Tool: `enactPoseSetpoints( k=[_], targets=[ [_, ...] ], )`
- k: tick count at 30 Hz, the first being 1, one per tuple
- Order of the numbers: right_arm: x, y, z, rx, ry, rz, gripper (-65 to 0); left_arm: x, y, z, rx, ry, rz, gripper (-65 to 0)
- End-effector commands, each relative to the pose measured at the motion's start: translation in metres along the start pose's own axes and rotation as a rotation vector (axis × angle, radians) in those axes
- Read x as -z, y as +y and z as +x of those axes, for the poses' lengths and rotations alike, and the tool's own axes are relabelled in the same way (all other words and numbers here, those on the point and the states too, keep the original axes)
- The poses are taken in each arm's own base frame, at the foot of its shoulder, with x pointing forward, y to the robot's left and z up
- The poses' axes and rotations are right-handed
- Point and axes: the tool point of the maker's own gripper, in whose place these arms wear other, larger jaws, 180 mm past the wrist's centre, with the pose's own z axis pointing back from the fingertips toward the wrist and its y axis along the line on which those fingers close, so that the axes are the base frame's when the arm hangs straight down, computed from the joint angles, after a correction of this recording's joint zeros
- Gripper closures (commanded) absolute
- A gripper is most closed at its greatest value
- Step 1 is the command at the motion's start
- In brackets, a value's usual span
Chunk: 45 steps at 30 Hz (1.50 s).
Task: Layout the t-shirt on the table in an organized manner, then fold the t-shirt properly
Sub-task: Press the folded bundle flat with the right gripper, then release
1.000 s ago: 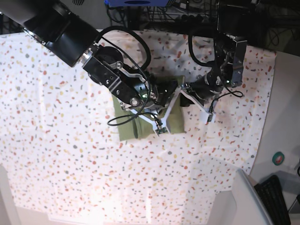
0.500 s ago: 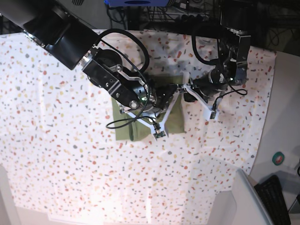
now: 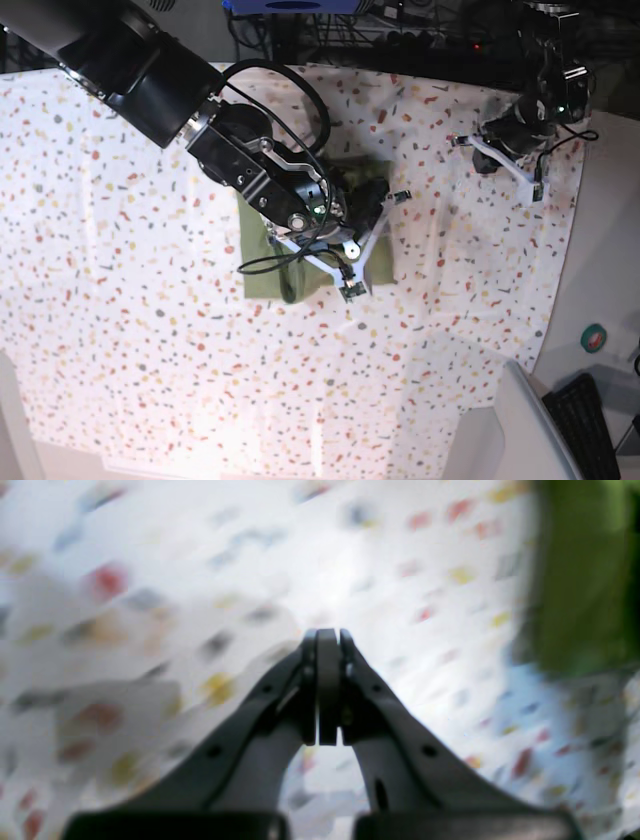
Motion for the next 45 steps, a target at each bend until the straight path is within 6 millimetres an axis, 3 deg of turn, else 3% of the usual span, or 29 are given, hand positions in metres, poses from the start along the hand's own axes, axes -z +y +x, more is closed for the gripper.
enactPoseSetpoints(
  k=[1,7,12,17,20,23,24,26,30,34,41,45],
  targets=[
    [-0.005,0.002,0.023,-0.005,-0.066,0.004,-29.6,-0.008,0.013,0.007,0.0,-0.029,0.023,0.0],
    [-0.005,0.008,0.025,-0.01,-0.078,0.013,-30.0,-0.027,0.053,0.001,-0.056,-0.042,0.114,0.0],
    [0.002,0.021,0.02,0.0,-0.052,0.026,-30.0,-0.029,0.059,0.005,-0.067,-0.054,0.128,0.0],
    [0.005,0.047,0.017,-0.032,-0.044,0.066,-30.0,-0.027,0.057,0.007,-0.072,-0.059,0.124,0.0],
    [-0.015,0.074,0.044,-0.127,-0.163,0.128,-30.0,-0.028,0.058,0.007,-0.071,-0.058,0.126,0.0],
    [-0.052,0.072,0.063,-0.16,-0.275,0.171,-29.9,-0.028,0.059,0.007,-0.071,-0.058,0.127,0.0],
    [-0.066,0.067,0.067,-0.169,-0.308,0.179,-29.6,-0.028,0.059,0.007,-0.071,-0.058,0.127,0.0],
    [-0.084,0.036,0.069,-0.122,-0.329,0.126,-25.4,-0.028,0.06,0.006,-0.075,-0.058,0.131,0.0],
    [-0.098,-0.037,0.063,0.05,-0.315,-0.024,0.0,-0.036,0.076,0.009,-0.108,-0.081,0.168,0.0],
    [-0.08,-0.095,0.043,0.168,-0.249,-0.15,0.0,-0.037,0.077,0.01,-0.112,-0.086,0.172,0.0],
    [-0.039,-0.095,0.012,0.151,-0.11,-0.194,0.0,-0.036,0.075,0.009,-0.11,-0.083,0.168,0.0],
    [-0.023,-0.07,0.017,0.092,-0.108,-0.142,0.0,-0.037,0.076,0.006,-0.11,-0.076,0.17,0.0]
  ],
)
